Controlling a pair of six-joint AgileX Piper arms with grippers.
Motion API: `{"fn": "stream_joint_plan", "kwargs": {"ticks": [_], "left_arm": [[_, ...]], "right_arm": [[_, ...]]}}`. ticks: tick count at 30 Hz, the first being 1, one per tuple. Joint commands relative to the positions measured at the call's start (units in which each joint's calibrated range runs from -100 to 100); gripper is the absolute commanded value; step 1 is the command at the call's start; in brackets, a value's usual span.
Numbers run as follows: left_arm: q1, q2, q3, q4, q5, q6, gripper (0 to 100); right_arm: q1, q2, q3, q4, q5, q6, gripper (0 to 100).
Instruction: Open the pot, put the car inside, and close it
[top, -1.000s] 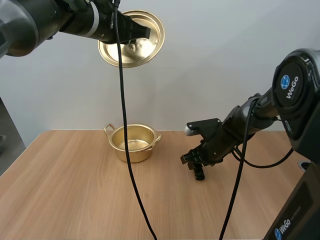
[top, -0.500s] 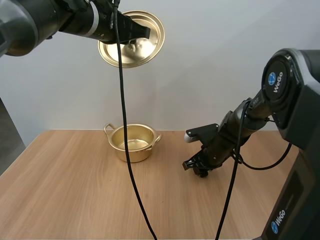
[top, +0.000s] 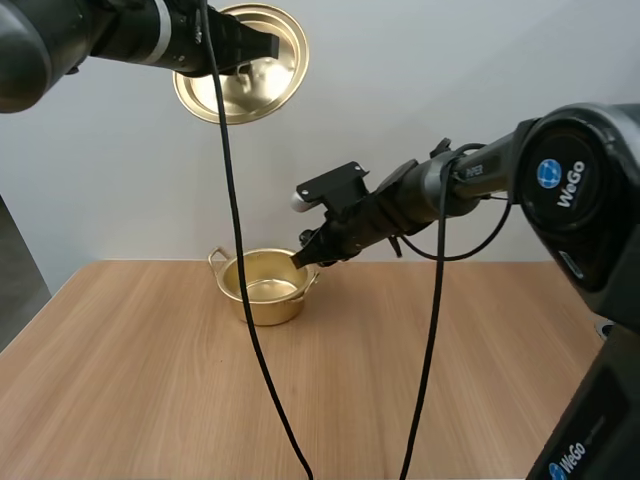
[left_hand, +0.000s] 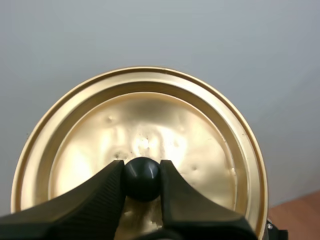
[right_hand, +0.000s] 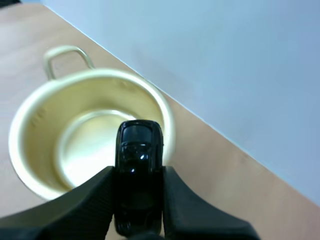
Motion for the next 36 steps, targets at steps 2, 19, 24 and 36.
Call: {"fn": "stream_joint_plan", "kwargs": {"ticks": [2,19,24,36], "left_arm": [[1.28,-0.07,-0.04,-0.87,2.84,0.04,0],[3.70,0.35,-0.04,-2.02,9.36,1.11,0],[3.70,2.78,-0.04,-1.60,13.42,1.88,0],[-1.75,23.82,-0.04,15.48,23.58,-0.42,0]], "right_arm": [[0.78,6.14,-3.60,3.13,-0.34,-1.58,0],[0.62,14.86,-15.55,5.76,12.39,-0.53,0],[-1.31,10.85,-15.01,5.20,13.00,2.46,0],[-14.50,-3.82,-15.01,-5.12,30.86,15.58,0]]}}
